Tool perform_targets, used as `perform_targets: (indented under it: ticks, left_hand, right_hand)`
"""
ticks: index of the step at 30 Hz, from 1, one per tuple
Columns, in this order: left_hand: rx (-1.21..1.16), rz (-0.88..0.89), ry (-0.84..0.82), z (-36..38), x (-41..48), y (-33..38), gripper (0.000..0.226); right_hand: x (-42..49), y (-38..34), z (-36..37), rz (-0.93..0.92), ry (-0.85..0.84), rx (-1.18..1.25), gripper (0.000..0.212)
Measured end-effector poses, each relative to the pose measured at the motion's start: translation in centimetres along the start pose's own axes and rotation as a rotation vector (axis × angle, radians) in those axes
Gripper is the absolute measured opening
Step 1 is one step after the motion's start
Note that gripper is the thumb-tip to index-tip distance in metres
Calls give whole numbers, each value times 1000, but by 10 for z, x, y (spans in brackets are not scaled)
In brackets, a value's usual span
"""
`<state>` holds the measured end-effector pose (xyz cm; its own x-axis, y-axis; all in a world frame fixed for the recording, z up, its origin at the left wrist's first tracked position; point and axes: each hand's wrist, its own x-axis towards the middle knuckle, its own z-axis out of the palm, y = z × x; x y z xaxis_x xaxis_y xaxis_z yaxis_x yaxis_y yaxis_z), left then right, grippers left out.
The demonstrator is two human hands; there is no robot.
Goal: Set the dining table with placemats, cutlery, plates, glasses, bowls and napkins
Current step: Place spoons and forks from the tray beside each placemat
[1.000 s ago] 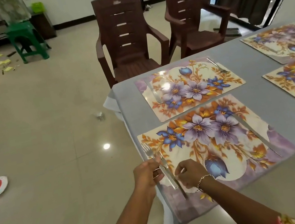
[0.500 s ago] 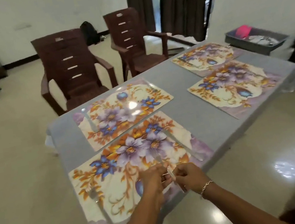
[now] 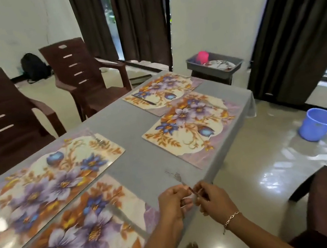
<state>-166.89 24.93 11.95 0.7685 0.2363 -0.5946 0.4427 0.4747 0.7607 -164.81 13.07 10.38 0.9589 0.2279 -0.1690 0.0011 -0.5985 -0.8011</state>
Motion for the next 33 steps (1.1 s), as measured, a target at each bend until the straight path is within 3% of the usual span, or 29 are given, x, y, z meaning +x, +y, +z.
perform_targets:
  ticks: [5, 9, 15, 26, 30, 33]
  left_hand:
    - [43, -42, -6, 50, 65, 32, 11]
    - [29, -75, 8, 74, 115, 62, 13]
    - [-41, -82, 155, 68, 169, 93, 14]
    - [-162, -121, 358, 67, 191, 89, 15]
    - [-155, -79, 385, 94, 200, 94, 13]
    - [-151, -58, 357, 129, 212, 96, 13]
  right_hand:
    - [80, 12, -37, -30, 15, -162, 30]
    - [155, 12, -57, 80, -108, -141, 37]
    - [235, 13, -47, 225, -260, -84, 33]
    - [276, 25, -37, 116, -488, -393, 31]
    - [288, 35, -50, 103, -503, -353, 30]
    - [301, 47, -80, -25, -530, -359, 35]
